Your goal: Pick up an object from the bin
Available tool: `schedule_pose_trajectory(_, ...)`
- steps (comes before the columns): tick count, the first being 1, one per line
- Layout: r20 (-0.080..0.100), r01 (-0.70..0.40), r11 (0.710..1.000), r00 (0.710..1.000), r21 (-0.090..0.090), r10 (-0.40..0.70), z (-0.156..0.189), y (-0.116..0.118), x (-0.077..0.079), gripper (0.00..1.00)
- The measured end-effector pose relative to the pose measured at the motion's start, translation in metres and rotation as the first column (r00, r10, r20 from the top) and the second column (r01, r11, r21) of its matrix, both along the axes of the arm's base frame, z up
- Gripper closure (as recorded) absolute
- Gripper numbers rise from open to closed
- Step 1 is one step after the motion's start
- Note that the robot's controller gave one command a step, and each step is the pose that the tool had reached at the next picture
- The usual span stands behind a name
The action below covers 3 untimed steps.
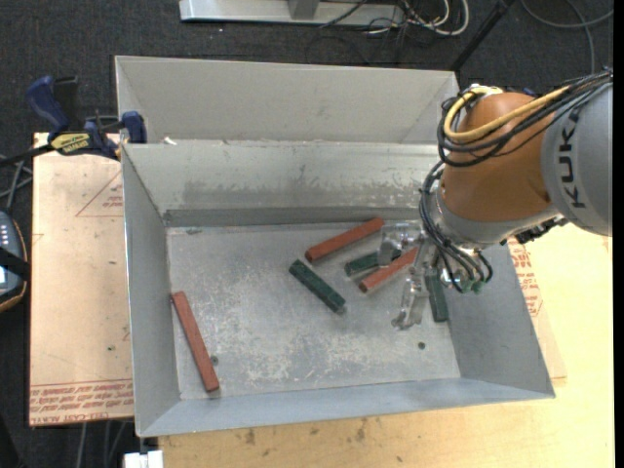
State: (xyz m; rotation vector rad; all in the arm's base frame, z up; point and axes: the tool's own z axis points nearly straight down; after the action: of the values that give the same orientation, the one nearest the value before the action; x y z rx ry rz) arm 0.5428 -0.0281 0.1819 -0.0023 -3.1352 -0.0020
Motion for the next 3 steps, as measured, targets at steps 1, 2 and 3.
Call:
schedule_pose_trajectory(1, 0.007, -0.001, 1.000, 1.000, -0.001, 0.001, 0.004, 0.000, 0.002, 0.00)
schedule_pose_trajectory(2, 0.013, 0.070, 0.998, 0.997, 0.000, -0.070, -0.026, -0.003, 0.027, 0.00)
schedule_pose_trajectory(3, 0.009, 0.052, 0.999, 0.999, 0.000, -0.052, -0.094, -0.015, 0.026, 0.00)
